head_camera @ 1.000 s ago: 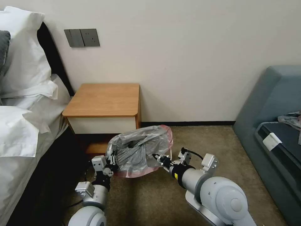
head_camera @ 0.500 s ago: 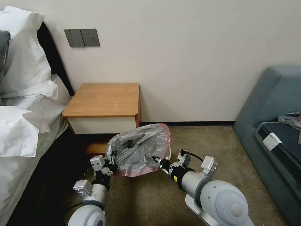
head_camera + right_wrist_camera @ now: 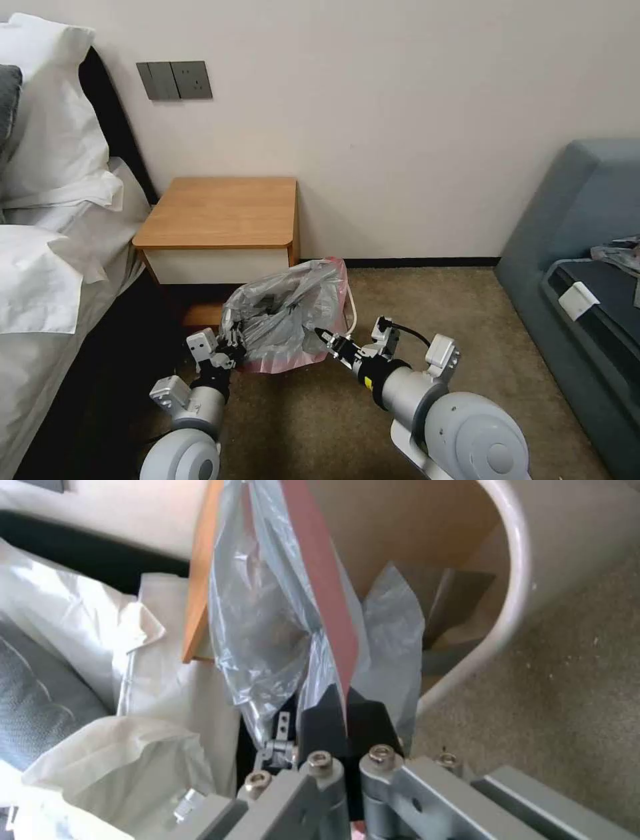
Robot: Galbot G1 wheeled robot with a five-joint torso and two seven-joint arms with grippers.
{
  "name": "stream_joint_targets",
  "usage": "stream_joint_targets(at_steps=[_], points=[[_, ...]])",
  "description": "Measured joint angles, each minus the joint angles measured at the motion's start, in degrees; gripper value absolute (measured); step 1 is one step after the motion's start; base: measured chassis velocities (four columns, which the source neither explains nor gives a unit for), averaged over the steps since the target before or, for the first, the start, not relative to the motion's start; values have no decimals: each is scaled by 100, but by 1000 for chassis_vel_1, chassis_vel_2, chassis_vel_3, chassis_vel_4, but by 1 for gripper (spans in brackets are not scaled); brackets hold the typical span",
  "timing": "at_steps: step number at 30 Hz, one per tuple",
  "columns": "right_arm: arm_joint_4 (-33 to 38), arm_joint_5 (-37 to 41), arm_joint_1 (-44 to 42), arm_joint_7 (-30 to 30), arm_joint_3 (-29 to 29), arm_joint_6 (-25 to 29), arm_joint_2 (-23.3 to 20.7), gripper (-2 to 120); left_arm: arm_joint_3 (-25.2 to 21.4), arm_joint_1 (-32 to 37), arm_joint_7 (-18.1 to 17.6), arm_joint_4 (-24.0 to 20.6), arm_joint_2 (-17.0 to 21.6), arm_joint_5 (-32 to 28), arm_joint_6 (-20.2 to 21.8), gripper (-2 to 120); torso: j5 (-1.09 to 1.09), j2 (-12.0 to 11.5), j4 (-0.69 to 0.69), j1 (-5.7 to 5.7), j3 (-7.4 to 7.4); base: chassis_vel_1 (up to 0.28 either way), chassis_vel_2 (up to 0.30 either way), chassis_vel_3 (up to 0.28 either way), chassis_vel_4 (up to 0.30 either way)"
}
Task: Pick up the garbage bag from the table and place it over the trash can.
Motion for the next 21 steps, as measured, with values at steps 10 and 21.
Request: stream_joint_targets(at_steps=[10, 21], points=[[240, 249, -94, -300, 75, -107, -174, 0, -36, -104, -107, 113, -28, 0, 53, 5, 0, 0, 0, 0, 0, 0, 0, 0, 0], [396, 318, -472, -586, 397, -524, -494, 0, -42, -163, -388, 3, -92, -558, 320, 5, 1, 0, -1, 0, 0, 0, 0, 0, 0]])
